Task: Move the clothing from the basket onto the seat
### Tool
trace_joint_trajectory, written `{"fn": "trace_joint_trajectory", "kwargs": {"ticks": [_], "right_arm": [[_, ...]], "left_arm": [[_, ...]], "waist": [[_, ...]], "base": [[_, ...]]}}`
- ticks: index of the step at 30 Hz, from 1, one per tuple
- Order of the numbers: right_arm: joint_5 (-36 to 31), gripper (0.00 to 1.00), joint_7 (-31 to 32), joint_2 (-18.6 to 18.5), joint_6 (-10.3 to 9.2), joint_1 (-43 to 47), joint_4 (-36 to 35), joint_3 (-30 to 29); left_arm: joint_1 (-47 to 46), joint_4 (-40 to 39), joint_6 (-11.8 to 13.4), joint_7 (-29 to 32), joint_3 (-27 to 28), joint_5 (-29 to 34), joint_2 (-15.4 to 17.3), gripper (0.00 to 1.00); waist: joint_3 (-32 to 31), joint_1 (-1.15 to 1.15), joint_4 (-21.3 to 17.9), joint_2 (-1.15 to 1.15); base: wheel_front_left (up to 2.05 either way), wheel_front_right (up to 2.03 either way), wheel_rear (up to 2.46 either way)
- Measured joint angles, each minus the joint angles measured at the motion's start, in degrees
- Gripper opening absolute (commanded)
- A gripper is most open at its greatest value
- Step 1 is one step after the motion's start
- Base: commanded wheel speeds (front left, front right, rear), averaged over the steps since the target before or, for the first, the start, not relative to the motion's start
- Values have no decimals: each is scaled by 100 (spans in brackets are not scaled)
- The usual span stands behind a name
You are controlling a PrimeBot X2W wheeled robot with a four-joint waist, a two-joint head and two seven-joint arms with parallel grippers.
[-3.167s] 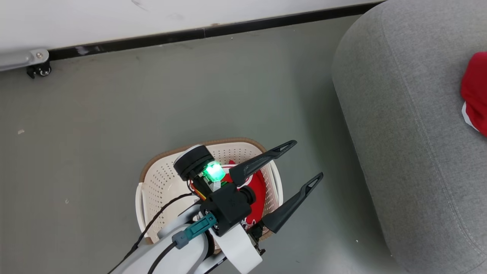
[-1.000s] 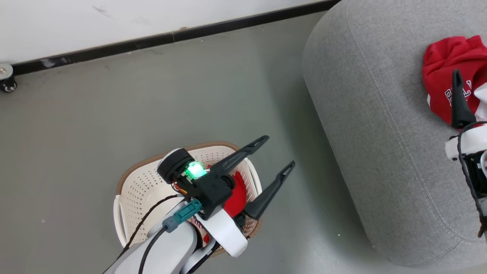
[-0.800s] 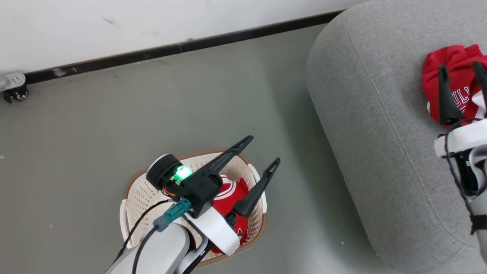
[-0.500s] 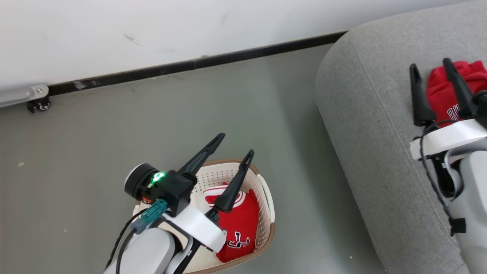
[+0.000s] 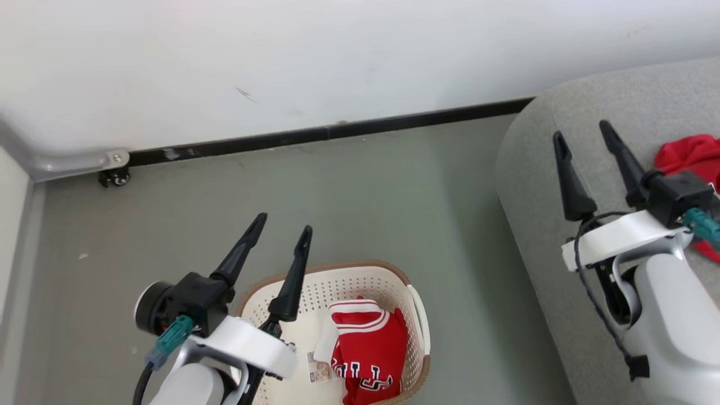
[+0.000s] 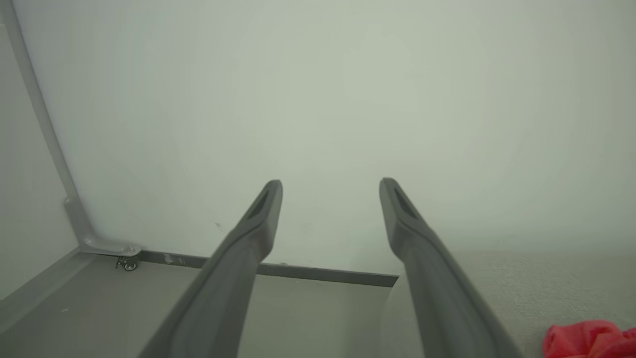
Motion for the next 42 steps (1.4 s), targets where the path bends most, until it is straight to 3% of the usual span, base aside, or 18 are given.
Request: {"fn": "trace_joint_trajectory", "kwargs": {"ticks": [19,42], "right_arm": [[-372,100,0,269,0,1170,-123,-100],[-603,100,10,706,0,2431,-764,-535]], "left_arm": [[916,65,179,0,564,86,24,100],[1603,81,279,0,1155,130,-11,100]], "waist": [[-656,0,398,0],[-1091,0,374,0]], "base": [[0,0,0],[0,0,0]]}}
